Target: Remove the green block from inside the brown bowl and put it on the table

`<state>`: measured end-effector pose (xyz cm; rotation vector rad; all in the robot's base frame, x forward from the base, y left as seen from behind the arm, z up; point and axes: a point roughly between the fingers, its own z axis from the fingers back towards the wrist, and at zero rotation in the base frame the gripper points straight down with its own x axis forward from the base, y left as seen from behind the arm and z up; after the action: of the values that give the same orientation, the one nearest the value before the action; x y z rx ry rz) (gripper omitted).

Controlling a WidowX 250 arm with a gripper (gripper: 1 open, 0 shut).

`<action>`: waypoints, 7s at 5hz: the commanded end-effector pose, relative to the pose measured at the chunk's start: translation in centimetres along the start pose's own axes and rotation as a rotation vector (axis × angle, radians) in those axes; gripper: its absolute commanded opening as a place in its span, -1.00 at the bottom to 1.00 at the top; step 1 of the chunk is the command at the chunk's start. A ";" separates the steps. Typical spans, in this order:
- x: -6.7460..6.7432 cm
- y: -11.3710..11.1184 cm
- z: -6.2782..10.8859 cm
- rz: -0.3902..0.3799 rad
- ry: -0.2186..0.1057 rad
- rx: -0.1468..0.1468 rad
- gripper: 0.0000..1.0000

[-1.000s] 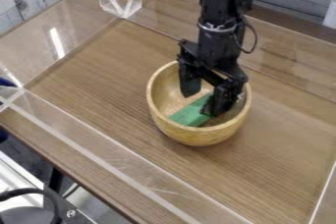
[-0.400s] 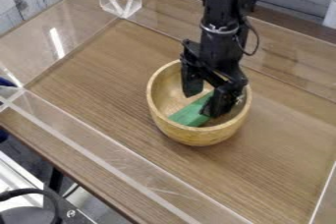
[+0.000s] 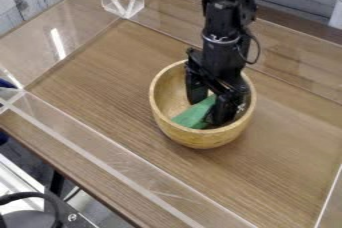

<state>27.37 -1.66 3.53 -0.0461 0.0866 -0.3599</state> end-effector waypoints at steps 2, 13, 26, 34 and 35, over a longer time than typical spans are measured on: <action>1.1 0.6 0.9 0.020 -0.076 -0.009 -1.00; 4.6 -9.2 5.3 -0.084 -0.232 -0.035 -1.00; 0.5 -1.0 12.1 0.153 -0.308 0.093 1.00; 1.2 -9.0 9.9 0.101 -0.358 0.063 1.00; 1.0 -9.5 10.3 0.098 -0.335 0.059 1.00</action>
<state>25.21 -10.17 12.77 -0.0284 -0.1999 -0.2499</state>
